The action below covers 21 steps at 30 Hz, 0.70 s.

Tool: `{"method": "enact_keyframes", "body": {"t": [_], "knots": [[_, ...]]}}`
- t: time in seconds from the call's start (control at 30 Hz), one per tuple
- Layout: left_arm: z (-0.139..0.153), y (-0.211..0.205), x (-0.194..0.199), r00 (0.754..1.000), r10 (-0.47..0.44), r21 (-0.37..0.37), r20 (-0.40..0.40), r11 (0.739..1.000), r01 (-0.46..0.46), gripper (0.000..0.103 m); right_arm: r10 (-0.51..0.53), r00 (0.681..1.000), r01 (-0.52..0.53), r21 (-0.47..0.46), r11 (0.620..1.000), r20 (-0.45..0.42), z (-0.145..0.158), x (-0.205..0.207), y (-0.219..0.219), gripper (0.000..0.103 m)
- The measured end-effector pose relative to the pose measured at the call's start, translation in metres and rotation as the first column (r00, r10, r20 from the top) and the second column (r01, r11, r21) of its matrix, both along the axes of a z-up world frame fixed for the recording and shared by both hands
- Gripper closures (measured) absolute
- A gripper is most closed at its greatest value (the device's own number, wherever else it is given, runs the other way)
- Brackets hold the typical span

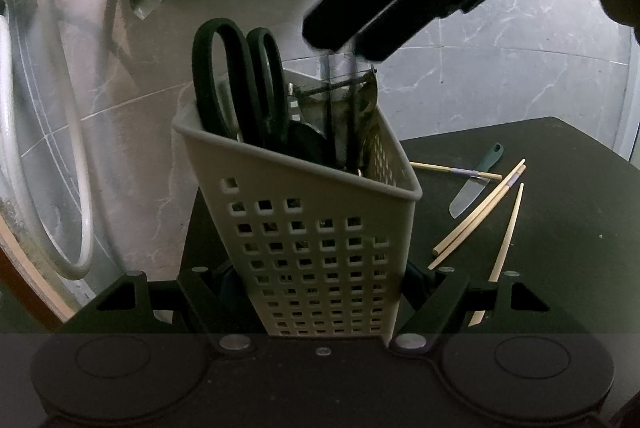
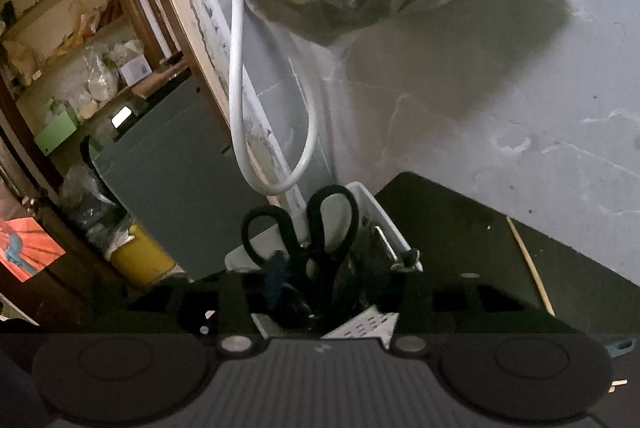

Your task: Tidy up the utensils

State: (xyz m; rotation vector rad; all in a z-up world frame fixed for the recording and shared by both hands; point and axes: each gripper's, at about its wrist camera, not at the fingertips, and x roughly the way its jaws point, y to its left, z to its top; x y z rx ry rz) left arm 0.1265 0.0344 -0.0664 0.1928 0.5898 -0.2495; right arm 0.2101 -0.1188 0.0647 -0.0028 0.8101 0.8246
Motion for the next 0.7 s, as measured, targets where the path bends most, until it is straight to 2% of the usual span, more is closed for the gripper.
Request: {"method": "enact_keyframes", "body": {"t": [0.13, 0.2, 0.3, 0.37, 0.43, 0.53, 0.63, 0.7], "knots": [[0.0, 0.0, 0.0, 1.0, -0.001, 0.0, 0.0, 1.0, 0.001, 0.025, -0.06, 0.998, 0.059, 0.045, 0.997, 0.016, 0.007, -0.002, -0.017, 0.029], [0.0, 0.0, 0.0, 1.0, 0.0, 0.0, 0.0, 1.0, 0.0, 0.025, -0.112, 0.993, 0.11, 0.061, 0.992, 0.035, 0.011, -0.004, -0.033, 0.011], [0.0, 0.0, 0.0, 1.0, 0.0, 0.0, -0.001, 1.0, 0.0, 0.025, -0.226, 0.972, 0.222, 0.058, 0.973, 0.06, 0.009, -0.012, -0.065, 0.0], [0.0, 0.0, 0.0, 1.0, 0.001, -0.001, -0.001, 1.0, -0.001, 0.025, -0.3, 0.953, 0.299, 0.04, 0.953, 0.039, -0.001, -0.015, -0.089, 0.0], [0.0, -0.001, 0.0, 1.0, -0.001, 0.002, -0.002, 1.0, 0.001, 0.025, -0.38, 0.925, 0.38, -0.007, 0.925, -0.024, -0.019, -0.015, -0.111, 0.0], [0.001, -0.001, 0.001, 1.0, -0.003, 0.005, -0.006, 1.0, 0.003, 0.025, -0.511, 0.844, 0.497, -0.122, 0.859, -0.163, -0.056, -0.015, -0.137, 0.0], [0.001, -0.002, 0.001, 1.0, -0.003, 0.01, -0.009, 1.0, 0.003, 0.025, -0.584, 0.775, 0.541, -0.226, 0.81, -0.239, -0.094, -0.019, -0.15, 0.0], [0.002, -0.002, 0.001, 1.0, -0.003, 0.013, -0.011, 1.0, 0.003, 0.025, -0.613, 0.748, 0.548, -0.286, 0.786, -0.253, -0.111, -0.022, -0.152, 0.0]]}}
